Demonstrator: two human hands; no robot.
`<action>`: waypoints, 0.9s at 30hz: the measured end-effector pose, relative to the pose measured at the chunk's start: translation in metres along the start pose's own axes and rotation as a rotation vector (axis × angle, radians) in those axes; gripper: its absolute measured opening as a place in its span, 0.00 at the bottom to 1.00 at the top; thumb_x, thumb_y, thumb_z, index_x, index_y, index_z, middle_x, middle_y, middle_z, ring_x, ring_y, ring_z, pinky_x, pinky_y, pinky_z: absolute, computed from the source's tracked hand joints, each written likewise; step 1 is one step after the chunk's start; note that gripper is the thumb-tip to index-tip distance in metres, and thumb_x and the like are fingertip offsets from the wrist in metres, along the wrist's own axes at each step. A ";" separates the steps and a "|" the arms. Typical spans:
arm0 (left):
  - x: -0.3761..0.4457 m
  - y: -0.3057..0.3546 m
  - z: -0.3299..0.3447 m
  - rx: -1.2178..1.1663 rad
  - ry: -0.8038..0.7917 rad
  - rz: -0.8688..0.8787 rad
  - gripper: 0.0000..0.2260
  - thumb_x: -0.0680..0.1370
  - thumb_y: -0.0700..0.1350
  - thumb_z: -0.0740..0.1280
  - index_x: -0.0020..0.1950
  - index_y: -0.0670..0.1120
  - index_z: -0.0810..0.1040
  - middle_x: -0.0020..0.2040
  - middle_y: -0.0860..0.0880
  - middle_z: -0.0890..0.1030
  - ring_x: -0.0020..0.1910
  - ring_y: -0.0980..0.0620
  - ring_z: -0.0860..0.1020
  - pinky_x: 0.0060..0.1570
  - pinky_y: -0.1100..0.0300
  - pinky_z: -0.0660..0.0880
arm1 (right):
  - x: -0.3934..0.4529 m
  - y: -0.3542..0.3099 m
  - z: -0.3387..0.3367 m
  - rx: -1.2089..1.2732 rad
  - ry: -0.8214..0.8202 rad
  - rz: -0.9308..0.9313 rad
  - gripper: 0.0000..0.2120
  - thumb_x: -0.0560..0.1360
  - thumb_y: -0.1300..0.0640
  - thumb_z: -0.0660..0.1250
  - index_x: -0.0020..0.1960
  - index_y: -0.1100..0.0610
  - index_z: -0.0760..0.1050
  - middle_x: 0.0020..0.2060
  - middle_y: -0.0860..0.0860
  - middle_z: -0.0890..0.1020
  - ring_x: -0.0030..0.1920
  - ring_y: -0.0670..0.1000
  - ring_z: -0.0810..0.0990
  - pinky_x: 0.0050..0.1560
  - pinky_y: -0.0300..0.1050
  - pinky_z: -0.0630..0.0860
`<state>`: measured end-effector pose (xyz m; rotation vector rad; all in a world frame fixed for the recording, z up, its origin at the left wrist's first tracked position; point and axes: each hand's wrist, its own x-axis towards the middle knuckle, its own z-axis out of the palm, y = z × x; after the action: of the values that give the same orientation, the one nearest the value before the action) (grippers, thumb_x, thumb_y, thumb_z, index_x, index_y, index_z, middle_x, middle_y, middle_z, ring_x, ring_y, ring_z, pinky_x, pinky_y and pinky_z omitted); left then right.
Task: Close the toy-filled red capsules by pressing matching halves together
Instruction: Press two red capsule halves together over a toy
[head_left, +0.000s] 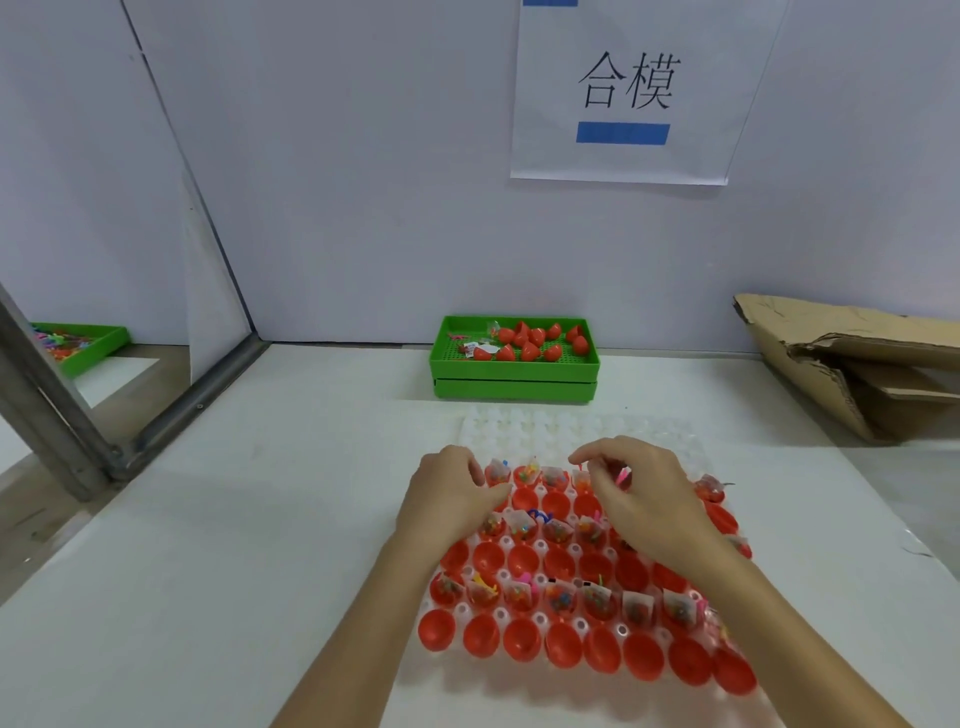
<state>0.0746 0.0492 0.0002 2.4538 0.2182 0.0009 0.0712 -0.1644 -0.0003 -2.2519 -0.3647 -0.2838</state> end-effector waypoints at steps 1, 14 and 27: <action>0.000 0.002 0.001 0.029 -0.007 -0.003 0.13 0.73 0.56 0.73 0.45 0.46 0.78 0.43 0.50 0.79 0.43 0.51 0.80 0.45 0.55 0.79 | 0.000 0.000 0.001 0.000 -0.002 -0.002 0.13 0.80 0.64 0.63 0.50 0.50 0.83 0.44 0.45 0.83 0.46 0.38 0.77 0.44 0.26 0.71; 0.003 0.004 0.006 0.095 -0.051 -0.013 0.14 0.73 0.53 0.72 0.53 0.49 0.73 0.45 0.51 0.79 0.47 0.49 0.80 0.48 0.54 0.78 | 0.002 0.000 -0.001 0.021 0.005 0.000 0.13 0.80 0.63 0.63 0.51 0.49 0.83 0.45 0.40 0.82 0.48 0.36 0.78 0.44 0.25 0.72; 0.024 0.003 -0.004 0.099 -0.127 0.082 0.19 0.80 0.53 0.66 0.69 0.47 0.73 0.66 0.45 0.75 0.63 0.45 0.75 0.63 0.51 0.74 | 0.007 -0.002 0.003 -0.013 -0.048 -0.002 0.12 0.81 0.61 0.62 0.53 0.49 0.82 0.46 0.39 0.81 0.49 0.34 0.76 0.44 0.24 0.71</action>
<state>0.0987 0.0527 0.0039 2.5493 0.0630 -0.1320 0.0774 -0.1597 0.0021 -2.2747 -0.3914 -0.2342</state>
